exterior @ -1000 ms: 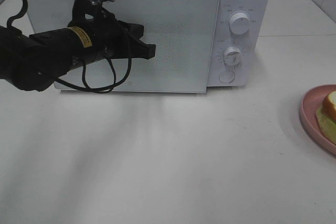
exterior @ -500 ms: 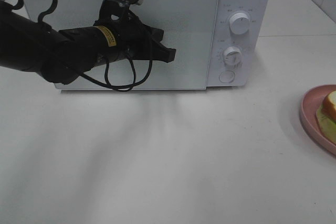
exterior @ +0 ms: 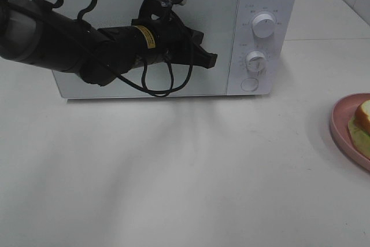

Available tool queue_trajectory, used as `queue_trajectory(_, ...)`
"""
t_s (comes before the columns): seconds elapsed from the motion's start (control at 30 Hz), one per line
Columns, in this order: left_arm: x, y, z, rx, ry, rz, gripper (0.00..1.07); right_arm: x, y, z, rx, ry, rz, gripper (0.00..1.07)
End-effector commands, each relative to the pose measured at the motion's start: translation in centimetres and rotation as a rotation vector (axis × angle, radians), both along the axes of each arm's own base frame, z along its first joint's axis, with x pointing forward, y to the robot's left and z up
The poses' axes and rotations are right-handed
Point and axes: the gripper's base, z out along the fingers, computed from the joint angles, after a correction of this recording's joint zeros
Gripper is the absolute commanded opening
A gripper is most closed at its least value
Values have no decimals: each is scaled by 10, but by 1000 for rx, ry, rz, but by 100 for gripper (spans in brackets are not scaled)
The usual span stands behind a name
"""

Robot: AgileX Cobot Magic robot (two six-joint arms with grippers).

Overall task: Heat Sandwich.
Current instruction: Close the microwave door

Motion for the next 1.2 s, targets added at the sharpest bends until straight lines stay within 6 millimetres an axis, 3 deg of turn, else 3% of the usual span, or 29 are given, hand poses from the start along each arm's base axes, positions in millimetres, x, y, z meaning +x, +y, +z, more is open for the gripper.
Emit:
queue_trajectory(0.03, 18, 10, 12, -103, -15, 91, 0, -4, 0, 0, -2, -33, -5, 76)
queue_trajectory(0.5, 17, 10, 15, -121, 2, 97, 0, -4, 0, 0, -2, -33, -5, 76)
queue_trajectory(0.77, 6, 11, 26, -92, 30, 82, 0, -4, 0, 0, -2, -33, -5, 76)
queue_trajectory(1.2, -46, 15, 27, -31, 105, 21, 0, -4, 0, 0, -2, -33, -5, 76)
